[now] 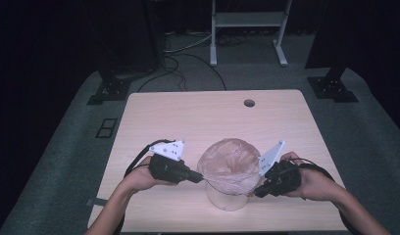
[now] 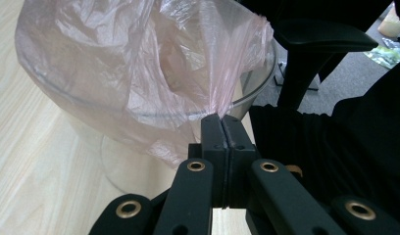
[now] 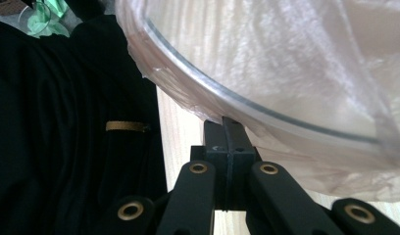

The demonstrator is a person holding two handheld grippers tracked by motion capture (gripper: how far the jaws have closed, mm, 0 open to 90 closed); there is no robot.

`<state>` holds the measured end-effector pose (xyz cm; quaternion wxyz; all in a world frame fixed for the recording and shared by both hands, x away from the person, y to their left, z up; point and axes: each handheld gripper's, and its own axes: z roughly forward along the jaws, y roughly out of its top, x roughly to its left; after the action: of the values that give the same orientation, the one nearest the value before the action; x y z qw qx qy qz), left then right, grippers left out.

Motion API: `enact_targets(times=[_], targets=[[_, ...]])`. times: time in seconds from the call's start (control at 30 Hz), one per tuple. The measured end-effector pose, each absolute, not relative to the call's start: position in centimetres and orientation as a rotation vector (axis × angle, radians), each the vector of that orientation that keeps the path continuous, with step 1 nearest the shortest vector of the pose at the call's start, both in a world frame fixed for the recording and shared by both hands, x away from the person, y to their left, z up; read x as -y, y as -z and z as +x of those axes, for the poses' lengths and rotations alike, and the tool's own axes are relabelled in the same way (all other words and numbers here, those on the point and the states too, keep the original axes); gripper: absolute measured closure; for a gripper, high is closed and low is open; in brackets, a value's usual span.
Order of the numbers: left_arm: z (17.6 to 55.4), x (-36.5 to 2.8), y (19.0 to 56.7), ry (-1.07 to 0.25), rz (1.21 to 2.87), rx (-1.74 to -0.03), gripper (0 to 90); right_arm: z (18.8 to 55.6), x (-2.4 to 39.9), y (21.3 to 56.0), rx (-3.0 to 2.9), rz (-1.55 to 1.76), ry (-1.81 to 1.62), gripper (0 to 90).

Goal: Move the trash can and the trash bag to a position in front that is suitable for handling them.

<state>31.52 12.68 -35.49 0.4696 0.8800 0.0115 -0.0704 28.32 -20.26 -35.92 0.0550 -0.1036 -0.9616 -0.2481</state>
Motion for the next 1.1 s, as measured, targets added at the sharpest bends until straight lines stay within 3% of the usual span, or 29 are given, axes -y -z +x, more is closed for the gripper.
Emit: enact_targets(times=[1.1], targets=[[30.2,-11.4,35.2,0.136,2.253,0.081,89.7,28.3,18.6,38.7,2.956,-0.306,0.596,90.0]])
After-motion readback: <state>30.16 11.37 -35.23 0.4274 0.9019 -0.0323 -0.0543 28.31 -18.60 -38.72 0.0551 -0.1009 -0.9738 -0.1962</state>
